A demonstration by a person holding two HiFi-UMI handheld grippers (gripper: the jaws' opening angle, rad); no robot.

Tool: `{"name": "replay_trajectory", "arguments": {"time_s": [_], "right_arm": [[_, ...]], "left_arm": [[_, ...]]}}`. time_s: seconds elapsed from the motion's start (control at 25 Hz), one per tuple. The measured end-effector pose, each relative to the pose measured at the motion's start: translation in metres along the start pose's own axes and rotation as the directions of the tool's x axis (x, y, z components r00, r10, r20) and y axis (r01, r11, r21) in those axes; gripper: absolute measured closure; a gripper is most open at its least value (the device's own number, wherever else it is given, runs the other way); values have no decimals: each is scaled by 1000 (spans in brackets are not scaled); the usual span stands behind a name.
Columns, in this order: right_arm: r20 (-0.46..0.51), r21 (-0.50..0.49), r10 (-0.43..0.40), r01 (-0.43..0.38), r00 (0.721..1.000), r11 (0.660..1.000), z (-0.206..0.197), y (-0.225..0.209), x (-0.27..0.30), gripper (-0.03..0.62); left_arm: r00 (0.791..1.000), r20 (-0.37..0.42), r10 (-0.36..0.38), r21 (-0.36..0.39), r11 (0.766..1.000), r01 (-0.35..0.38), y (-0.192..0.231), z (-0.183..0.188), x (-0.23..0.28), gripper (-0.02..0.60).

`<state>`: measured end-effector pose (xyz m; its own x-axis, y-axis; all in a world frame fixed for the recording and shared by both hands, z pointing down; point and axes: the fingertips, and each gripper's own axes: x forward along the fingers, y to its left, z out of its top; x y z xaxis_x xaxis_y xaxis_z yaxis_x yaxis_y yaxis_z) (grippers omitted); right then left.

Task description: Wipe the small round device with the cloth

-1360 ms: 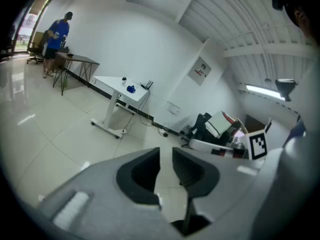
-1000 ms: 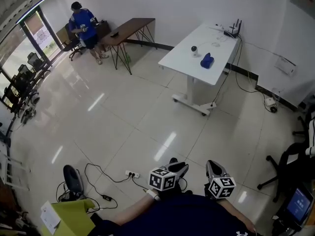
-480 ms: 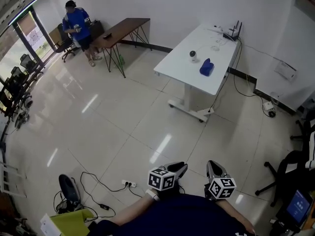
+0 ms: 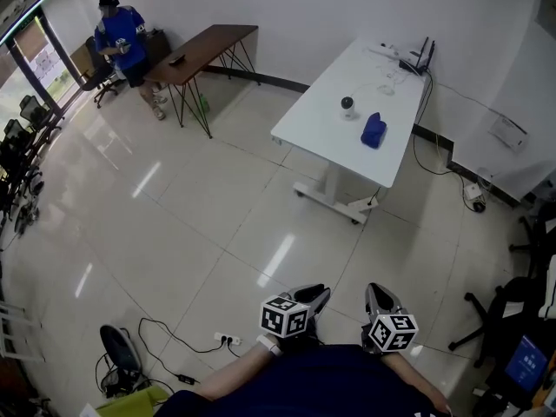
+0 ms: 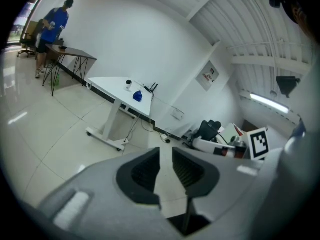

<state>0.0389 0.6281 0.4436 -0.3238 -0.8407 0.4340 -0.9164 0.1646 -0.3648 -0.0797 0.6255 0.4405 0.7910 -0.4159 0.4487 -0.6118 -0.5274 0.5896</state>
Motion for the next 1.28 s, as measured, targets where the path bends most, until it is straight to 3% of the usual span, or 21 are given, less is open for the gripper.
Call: {"name": "replay_trajectory", "arguments": {"time_s": [0.4,0.68,1.28], "right_arm": [[-26,-43,-2,1,1000,999,26,5,55,582],[-46,-15,30,-30,999,999,36,-21,95,582],[-63,-18,141,-142,988,990,127,-101,190,582]], "left_arm": [[999,23,42,8,999,-42,60,51,12,503],[997,8,79,8,997,-79,81,76,47,503],[991,62,116,-10,993,-115,78,184,159,503]]}}
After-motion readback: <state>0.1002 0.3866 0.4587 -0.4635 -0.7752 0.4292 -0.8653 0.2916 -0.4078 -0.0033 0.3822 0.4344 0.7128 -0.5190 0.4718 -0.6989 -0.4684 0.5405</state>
